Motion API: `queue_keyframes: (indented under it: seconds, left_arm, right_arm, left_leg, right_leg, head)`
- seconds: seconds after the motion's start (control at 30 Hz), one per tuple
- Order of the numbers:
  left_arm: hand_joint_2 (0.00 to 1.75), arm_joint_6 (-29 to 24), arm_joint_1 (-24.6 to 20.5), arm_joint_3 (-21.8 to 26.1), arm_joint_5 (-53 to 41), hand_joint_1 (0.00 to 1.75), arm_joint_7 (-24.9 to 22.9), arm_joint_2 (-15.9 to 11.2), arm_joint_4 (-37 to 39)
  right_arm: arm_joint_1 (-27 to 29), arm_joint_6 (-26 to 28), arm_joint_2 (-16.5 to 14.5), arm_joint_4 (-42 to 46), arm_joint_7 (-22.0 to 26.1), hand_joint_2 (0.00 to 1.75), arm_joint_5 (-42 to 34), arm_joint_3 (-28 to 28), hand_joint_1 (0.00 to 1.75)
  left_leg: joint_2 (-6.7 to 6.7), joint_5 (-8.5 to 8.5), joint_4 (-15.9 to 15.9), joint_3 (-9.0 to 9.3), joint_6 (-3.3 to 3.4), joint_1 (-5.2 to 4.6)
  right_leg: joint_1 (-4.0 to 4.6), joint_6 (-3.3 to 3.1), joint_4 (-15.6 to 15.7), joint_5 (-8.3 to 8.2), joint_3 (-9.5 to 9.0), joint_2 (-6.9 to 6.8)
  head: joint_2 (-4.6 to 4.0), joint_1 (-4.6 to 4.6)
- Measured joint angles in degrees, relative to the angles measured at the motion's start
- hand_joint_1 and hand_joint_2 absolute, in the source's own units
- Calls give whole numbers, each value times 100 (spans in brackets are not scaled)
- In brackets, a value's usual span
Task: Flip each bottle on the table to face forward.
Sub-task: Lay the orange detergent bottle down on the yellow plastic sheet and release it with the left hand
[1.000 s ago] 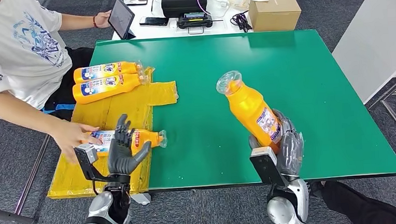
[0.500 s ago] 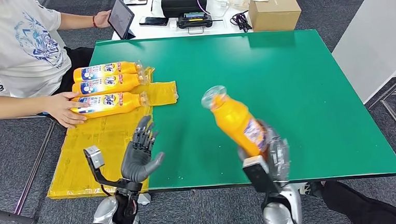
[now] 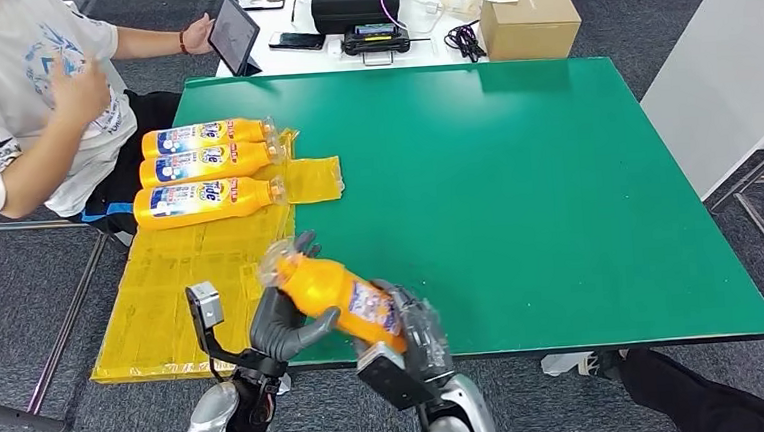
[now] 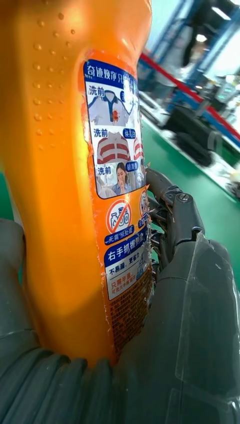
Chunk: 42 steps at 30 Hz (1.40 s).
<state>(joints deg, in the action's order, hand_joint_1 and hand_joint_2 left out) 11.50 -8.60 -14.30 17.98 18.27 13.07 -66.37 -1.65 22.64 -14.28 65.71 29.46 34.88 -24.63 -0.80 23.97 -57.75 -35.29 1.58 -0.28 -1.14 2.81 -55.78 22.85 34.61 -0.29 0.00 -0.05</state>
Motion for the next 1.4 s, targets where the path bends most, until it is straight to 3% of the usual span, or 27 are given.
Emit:
queue_keyframes:
  seconds: [0.7,0.83,1.23,1.27,1.4]
  left_arm:
    - [175,209,3,-4,302,3,-158,-74,252]
    - [175,313,7,-2,367,175,-77,-80,263]
    - [175,154,170,51,718,175,79,-36,-5]
    - [175,137,174,57,722,175,83,-33,-27]
    - [175,11,198,77,717,175,99,-15,-109]
  right_arm:
    - [-330,-64,-90,-660,-14,175,-81,-439,175]
    - [-392,-109,-104,-770,-30,175,-113,-488,175]
    - [-514,-103,-127,-945,-56,175,-62,-590,175]
    - [-522,-88,-130,-948,-62,175,-52,-592,168]
    - [-538,-25,-135,-951,-95,175,-57,-592,0]
  left_leg:
    - [1,0,0,-1,0,0]
    - [1,0,0,-1,0,0]
    - [2,0,0,0,0,0]
    - [2,0,0,0,0,0]
    - [3,0,0,0,0,0]
  right_leg:
    - [0,0,0,0,2,0]
    - [0,0,0,0,2,1]
    - [0,0,0,0,4,1]
    - [0,0,0,0,4,1]
    - [0,0,0,0,4,2]
  head:
    - [0,1]
    - [0,0]
    - [0,0]
    - [0,0]
    - [0,-1]
